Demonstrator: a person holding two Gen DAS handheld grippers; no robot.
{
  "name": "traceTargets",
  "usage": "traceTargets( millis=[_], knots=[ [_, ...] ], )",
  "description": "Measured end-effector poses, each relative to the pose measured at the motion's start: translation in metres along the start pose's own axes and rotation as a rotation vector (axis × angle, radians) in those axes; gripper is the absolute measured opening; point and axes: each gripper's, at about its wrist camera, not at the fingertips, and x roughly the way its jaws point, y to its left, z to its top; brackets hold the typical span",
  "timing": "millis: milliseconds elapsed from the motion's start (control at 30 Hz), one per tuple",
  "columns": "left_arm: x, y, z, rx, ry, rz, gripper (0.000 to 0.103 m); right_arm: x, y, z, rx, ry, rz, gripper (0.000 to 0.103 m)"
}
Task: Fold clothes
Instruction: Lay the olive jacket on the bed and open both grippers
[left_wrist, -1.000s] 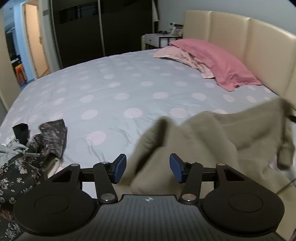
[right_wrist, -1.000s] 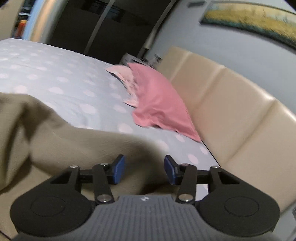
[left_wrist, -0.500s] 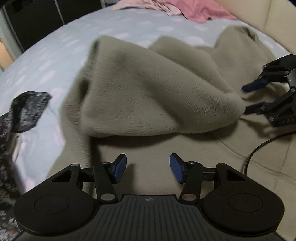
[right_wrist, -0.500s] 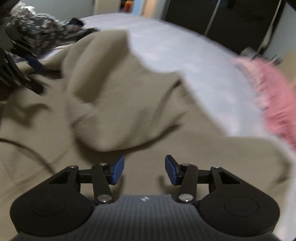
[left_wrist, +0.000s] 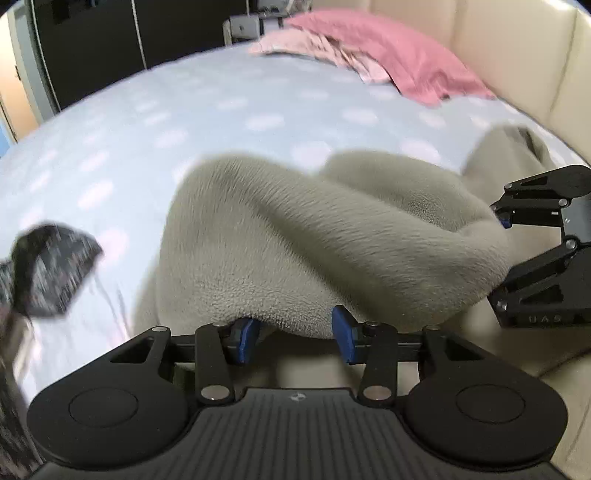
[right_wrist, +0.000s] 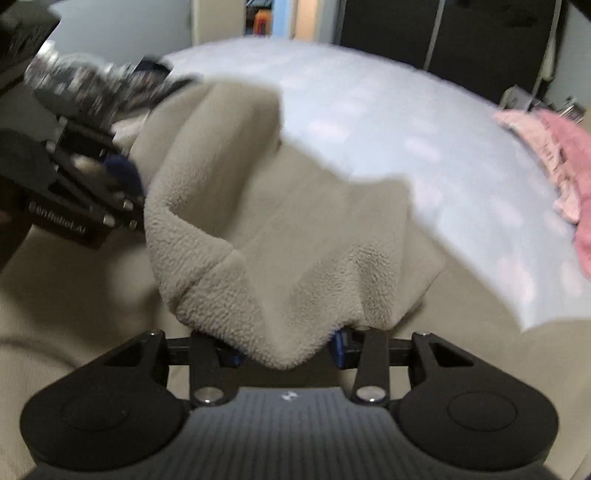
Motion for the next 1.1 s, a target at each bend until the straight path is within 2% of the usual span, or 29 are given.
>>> traceTargets(
  millis=[233, 367, 467, 600, 700, 767, 833, 1000, 1100],
  knots=[
    [0.006, 0.035, 0.063, -0.057, -0.094, 0.064, 0.041, 0.015, -0.041, 0.089, 0.085, -0.17, -0.082, 0.044],
    [-0.002, 0.049, 0.061, -0.072, -0.092, 0.073, 0.042, 0.027, -0.058, 0.137, 0.126, -0.239, -0.139, 0.046],
    [-0.008, 0.059, 0.059, -0.084, -0.09, 0.079, 0.042, 0.02, -0.066, 0.154, 0.126, -0.27, -0.146, 0.053],
    [-0.016, 0.072, 0.057, -0.099, -0.087, 0.088, 0.046, 0.006, -0.08, 0.151, 0.09, -0.272, -0.169, 0.056],
    [-0.022, 0.083, 0.055, -0.11, -0.085, 0.094, 0.054, -0.003, -0.091, 0.138, 0.124, -0.25, -0.15, 0.057],
    [-0.022, 0.083, 0.052, -0.097, -0.073, 0.093, 0.057, -0.009, -0.096, 0.122, 0.127, -0.241, -0.15, 0.062],
    [-0.015, 0.076, 0.043, -0.064, -0.033, 0.096, 0.058, -0.008, -0.099, 0.106, 0.138, -0.215, -0.158, 0.069],
    [0.009, 0.065, 0.019, -0.041, 0.07, 0.081, 0.058, 0.013, -0.114, 0.06, 0.191, -0.086, -0.142, 0.069],
    [0.019, 0.058, -0.003, -0.009, 0.142, 0.086, 0.06, 0.038, -0.116, 0.037, 0.243, -0.011, -0.107, 0.073]
  ],
)
